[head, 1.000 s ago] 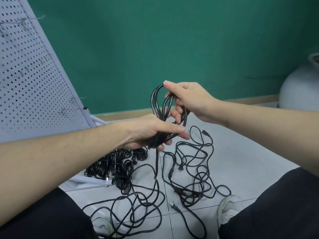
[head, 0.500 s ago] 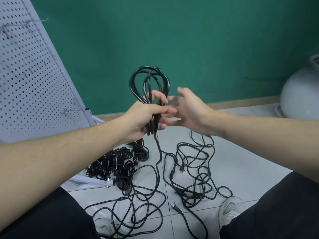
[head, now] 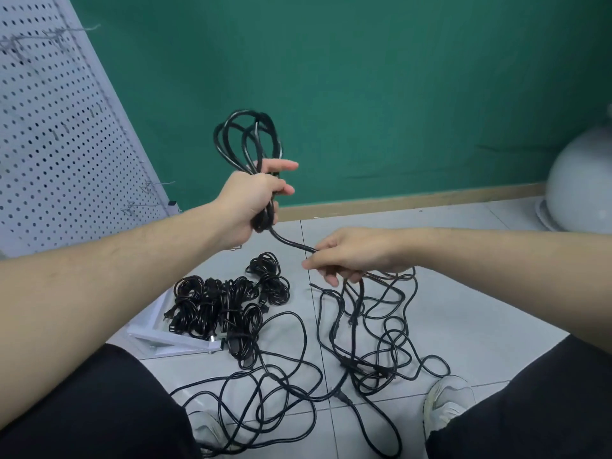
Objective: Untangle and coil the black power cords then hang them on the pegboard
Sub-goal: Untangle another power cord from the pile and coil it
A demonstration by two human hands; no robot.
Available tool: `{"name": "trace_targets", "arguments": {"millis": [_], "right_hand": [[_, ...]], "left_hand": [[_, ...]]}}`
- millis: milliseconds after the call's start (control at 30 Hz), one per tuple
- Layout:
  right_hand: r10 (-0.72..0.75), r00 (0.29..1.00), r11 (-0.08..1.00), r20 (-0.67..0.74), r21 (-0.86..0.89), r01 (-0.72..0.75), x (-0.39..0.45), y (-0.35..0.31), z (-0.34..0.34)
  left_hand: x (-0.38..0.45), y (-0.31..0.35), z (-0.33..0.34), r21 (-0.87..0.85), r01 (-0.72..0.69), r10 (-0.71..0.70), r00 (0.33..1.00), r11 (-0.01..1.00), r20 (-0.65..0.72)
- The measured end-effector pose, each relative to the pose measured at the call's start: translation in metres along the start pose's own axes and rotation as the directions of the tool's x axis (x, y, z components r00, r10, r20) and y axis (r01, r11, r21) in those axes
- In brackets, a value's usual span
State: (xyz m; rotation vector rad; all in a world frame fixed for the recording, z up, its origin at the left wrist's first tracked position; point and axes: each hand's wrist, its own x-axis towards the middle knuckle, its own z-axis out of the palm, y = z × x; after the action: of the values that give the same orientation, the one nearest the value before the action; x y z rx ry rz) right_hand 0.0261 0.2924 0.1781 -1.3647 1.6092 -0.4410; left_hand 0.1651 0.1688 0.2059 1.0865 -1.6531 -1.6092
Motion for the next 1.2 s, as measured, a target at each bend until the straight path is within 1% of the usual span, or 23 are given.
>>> {"name": "trace_targets", "arguments": {"millis": [67,100,167,200,267,300,367,433,533,633,667,700,733,833,867,900,933,1033,1100,1167,1200], "right_hand": [[0.006,0.999,1.0,0.036,-0.021,-0.006,-0.005,-0.002,-0.008],[-0.001,0.999,1.0,0.05,-0.026,0.002,-0.008,-0.004,-0.012],[-0.059,0.998,0.998,0.019,0.003,0.059,-0.015,-0.005,-0.023],[-0.104,0.994,0.992,-0.032,0.065,0.106,-0.017,-0.005,-0.03],[-0.164,0.973,0.949,-0.164,0.244,0.201,-0.022,-0.004,-0.044],[-0.177,0.961,0.925,-0.213,0.298,0.236,-0.024,-0.003,-0.049],[-0.197,0.934,0.907,-0.298,0.306,0.289,-0.024,-0.004,-0.054],[-0.216,0.887,0.912,-0.408,0.241,0.333,-0.022,-0.006,-0.052],[-0.258,0.795,0.938,-0.549,0.053,0.341,-0.022,-0.013,-0.05],[-0.314,0.678,0.947,-0.665,-0.165,0.277,-0.021,-0.015,-0.053],[-0.327,0.644,0.945,-0.692,-0.215,0.248,-0.021,-0.016,-0.054],[-0.318,0.632,0.948,-0.707,-0.223,0.228,-0.021,-0.016,-0.056],[-0.293,0.648,0.955,-0.703,-0.187,0.229,-0.021,-0.017,-0.057],[-0.209,0.773,0.947,-0.598,0.071,0.312,-0.024,-0.013,-0.06],[-0.206,0.799,0.925,-0.565,0.154,0.347,-0.023,-0.012,-0.06],[-0.209,0.809,0.903,-0.55,0.208,0.375,-0.022,-0.011,-0.06],[-0.213,0.801,0.892,-0.56,0.223,0.393,-0.021,-0.01,-0.059],[-0.21,0.731,0.881,-0.65,0.199,0.43,-0.015,-0.009,-0.053],[-0.208,0.702,0.832,-0.681,0.255,0.493,-0.013,-0.011,-0.048],[-0.19,0.709,0.8,-0.68,0.311,0.513,-0.012,-0.014,-0.043],[-0.161,0.731,0.813,-0.663,0.331,0.48,-0.012,-0.015,-0.041]], "left_hand": [[0.005,-0.007,-0.006,0.109,0.021,-0.017,0.999,0.994,-0.035],[0.007,-0.01,-0.009,0.207,0.008,0.001,0.999,0.978,-0.045],[0.01,-0.013,-0.012,0.373,-0.032,0.051,0.998,0.927,-0.041],[0.009,-0.014,-0.013,0.389,-0.018,0.029,0.999,0.921,-0.022],[0.005,-0.014,-0.012,0.352,0.076,-0.091,0.995,0.933,0.027],[0.001,-0.013,-0.011,0.357,0.102,-0.129,0.99,0.929,0.053],[-0.007,-0.009,-0.002,0.392,0.105,-0.156,0.982,0.914,0.102],[-0.015,-0.003,0.007,0.392,0.075,-0.152,0.974,0.917,0.167],[-0.023,0.0,0.016,0.395,-0.009,-0.127,0.94,0.919,0.316],[-0.026,-0.005,0.021,0.474,-0.132,-0.097,0.898,0.871,0.429],[-0.025,-0.008,0.022,0.497,-0.156,-0.098,0.889,0.854,0.447],[-0.026,-0.01,0.022,0.506,-0.152,-0.113,0.884,0.849,0.454],[-0.025,-0.012,0.022,0.494,-0.131,-0.132,0.877,0.859,0.462],[-0.023,-0.016,0.022,0.38,-0.003,-0.187,0.866,0.925,0.463],[-0.022,-0.018,0.021,0.346,0.022,-0.189,0.869,0.938,0.457],[-0.021,-0.018,0.021,0.322,0.032,-0.185,0.871,0.946,0.456],[-0.02,-0.018,0.02,0.301,0.038,-0.179,0.871,0.953,0.457],[-0.023,-0.017,0.023,0.224,0.089,-0.188,0.861,0.971,0.473],[-0.027,-0.016,0.028,0.182,0.103,-0.183,0.845,0.978,0.503],[-0.031,-0.014,0.031,0.143,0.111,-0.172,0.823,0.983,0.541],[-0.032,-0.014,0.032,0.124,0.126,-0.174,0.813,0.984,0.556]]}}
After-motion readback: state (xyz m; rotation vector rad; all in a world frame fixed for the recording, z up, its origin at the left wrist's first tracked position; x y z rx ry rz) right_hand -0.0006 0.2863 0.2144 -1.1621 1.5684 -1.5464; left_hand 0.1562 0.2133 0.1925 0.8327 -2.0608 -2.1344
